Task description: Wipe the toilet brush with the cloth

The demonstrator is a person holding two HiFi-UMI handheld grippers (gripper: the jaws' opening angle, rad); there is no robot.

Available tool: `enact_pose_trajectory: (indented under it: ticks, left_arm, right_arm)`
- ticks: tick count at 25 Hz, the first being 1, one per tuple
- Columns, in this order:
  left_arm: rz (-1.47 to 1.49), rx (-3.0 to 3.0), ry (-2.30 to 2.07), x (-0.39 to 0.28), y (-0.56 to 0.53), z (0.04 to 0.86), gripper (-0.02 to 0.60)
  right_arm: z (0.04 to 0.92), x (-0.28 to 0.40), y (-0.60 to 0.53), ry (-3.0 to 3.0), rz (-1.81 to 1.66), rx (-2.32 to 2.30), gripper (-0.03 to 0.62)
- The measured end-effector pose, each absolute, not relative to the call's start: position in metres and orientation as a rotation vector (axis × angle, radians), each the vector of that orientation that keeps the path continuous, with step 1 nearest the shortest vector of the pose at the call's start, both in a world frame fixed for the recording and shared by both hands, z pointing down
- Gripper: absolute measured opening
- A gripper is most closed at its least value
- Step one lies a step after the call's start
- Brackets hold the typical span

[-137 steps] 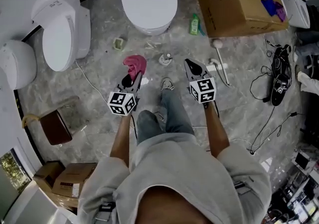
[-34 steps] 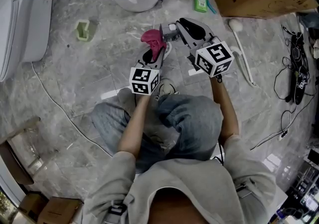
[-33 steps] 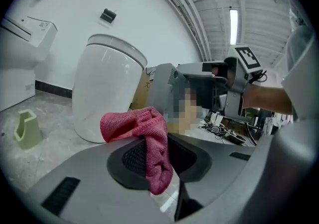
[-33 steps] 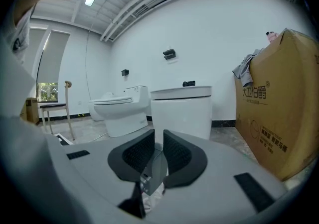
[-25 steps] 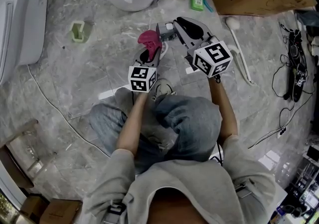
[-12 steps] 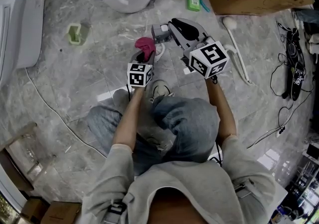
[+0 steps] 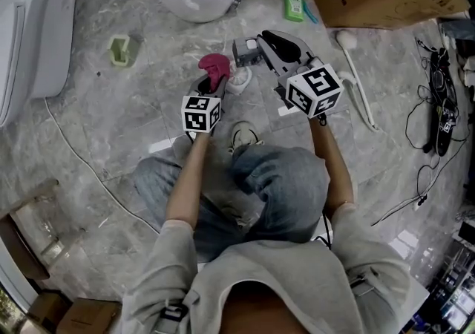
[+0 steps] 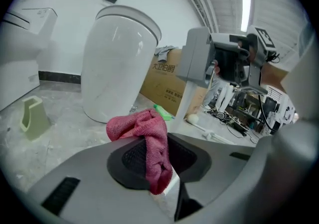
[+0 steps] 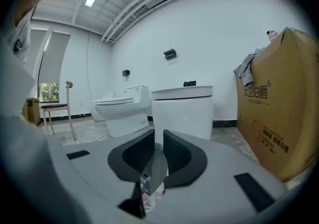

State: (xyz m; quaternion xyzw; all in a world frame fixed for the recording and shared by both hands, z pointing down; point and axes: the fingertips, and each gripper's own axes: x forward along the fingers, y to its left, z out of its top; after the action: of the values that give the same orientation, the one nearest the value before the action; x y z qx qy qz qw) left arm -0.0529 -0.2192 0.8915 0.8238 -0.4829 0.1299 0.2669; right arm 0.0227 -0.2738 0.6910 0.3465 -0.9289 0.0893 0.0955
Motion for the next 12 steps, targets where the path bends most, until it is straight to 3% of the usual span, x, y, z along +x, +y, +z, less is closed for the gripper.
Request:
enact_pose_trajectory:
  ticks: [12]
  left_arm:
    - [0.324, 2.427, -1.08, -0.027, -0.239, 0.841, 0.101]
  right_arm:
    - [0.692, 0.021, -0.274, -2.748, 0.261, 1.036, 0.072]
